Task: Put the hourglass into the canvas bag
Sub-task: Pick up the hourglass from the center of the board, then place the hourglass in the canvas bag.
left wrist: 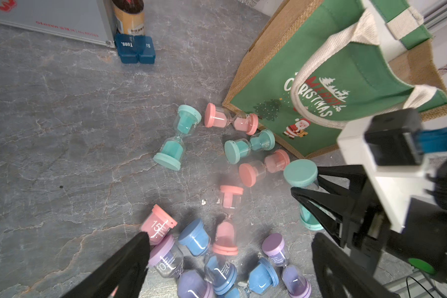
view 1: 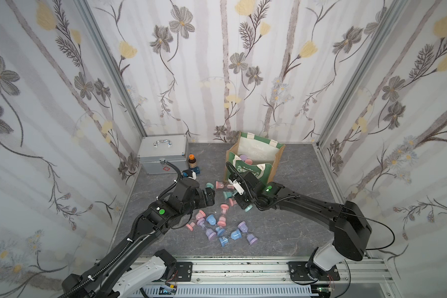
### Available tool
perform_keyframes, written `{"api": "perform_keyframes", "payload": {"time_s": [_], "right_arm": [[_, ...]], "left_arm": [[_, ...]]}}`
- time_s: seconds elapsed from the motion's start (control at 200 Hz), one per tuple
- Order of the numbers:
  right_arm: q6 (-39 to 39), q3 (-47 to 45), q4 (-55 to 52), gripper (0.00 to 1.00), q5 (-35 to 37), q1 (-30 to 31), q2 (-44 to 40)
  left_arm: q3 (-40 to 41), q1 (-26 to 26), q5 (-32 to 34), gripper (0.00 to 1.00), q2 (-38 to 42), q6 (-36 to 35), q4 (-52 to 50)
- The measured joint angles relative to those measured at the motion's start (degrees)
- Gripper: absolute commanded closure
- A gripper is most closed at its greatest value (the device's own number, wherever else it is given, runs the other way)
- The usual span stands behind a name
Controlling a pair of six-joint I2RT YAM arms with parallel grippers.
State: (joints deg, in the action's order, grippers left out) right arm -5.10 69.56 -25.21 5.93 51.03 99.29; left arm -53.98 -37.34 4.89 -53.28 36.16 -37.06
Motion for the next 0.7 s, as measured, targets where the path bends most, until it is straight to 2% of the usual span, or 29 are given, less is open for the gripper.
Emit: {"api": "perform_keyframes", "payload": {"time_s": [0.29,0.425,0.699], "right_arm": [[-3.1,13.0,-1.0,0.76,-1.7,-5.3,-5.1],[-4.8,18.9,-1.1,0.77,-1.6,-9.4,-5.0],[-7.3,26.9,-0.8,0.78,4.0,-16.1,-0.3]], "left_arm": [[-4.9,0.0,-0.1,0.00,-3.8,-2.1,1.2],[-7.0,0.0,-0.6,0.00,-5.8,-3.1,2.9],[-10.4,0.0,-2.2,0.00,-10.6,-4.5,5.3]]}}
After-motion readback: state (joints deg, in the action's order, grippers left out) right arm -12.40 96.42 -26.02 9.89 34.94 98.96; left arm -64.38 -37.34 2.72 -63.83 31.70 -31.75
